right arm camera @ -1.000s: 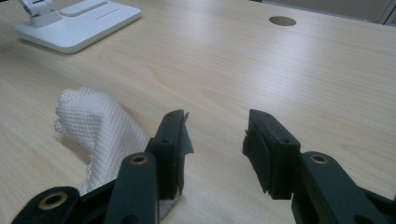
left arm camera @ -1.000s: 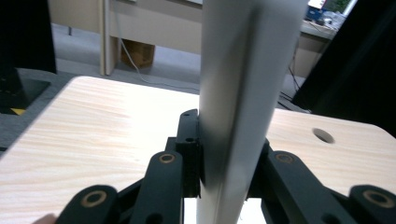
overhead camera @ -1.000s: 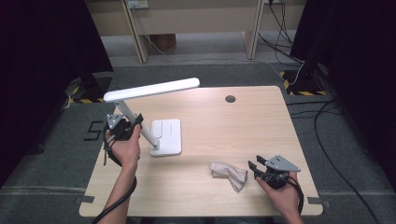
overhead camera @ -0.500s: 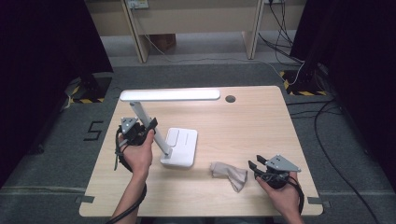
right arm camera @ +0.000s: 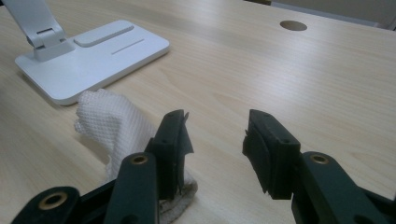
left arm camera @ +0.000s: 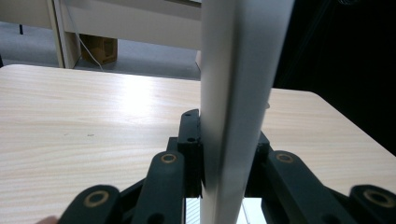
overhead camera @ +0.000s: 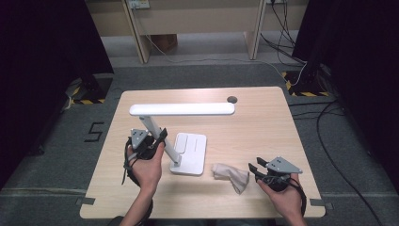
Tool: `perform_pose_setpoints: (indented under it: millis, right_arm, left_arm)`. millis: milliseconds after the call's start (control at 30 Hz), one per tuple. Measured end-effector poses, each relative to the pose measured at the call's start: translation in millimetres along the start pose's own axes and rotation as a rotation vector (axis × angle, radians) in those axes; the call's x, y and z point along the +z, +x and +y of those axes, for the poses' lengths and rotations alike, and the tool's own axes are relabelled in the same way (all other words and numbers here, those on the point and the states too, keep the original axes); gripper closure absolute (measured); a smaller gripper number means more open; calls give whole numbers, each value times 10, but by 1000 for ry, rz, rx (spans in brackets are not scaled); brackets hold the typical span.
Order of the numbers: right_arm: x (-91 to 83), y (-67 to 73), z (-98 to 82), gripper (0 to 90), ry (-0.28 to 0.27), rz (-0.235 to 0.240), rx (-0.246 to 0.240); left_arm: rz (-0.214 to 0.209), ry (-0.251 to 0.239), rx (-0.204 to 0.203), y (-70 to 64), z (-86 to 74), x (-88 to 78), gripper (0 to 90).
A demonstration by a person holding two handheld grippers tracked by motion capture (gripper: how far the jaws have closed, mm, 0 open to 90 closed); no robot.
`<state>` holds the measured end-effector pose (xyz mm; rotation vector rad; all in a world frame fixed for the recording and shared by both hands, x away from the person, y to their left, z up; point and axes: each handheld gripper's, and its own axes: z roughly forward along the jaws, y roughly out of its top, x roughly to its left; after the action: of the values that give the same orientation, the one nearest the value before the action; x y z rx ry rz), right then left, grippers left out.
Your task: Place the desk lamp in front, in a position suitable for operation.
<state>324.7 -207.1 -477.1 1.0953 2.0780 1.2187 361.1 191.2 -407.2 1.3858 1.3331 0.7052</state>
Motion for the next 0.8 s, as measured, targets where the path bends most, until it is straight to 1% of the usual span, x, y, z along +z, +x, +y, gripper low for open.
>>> perform_pose_setpoints:
  millis: [100,200,300,467,533,600,700,800]
  right_arm:
    - [-7,22,19,575,1,5,-6]
    - [-13,47,33,573,5,21,-11]
    - [-22,85,53,573,16,58,-21]
    - [-8,156,92,568,36,108,-45]
    - [18,176,103,557,43,125,-56]
    - [45,195,117,539,71,149,-71]
    - [97,214,144,490,117,196,-94]
    - [177,206,167,453,171,225,-113]
  left_arm:
    - [-11,5,0,-34,-25,-54,746]
    - [-29,11,-6,-52,-39,-94,736]
    - [-52,15,-5,-62,-48,-136,706]
    - [-80,18,20,-49,-70,-188,672]
    - [-76,14,48,-46,-75,-195,659]
    - [-71,8,72,-34,-81,-200,631]
    - [-83,-1,89,-20,-92,-221,603]
    - [-101,-14,114,-12,-107,-283,552]
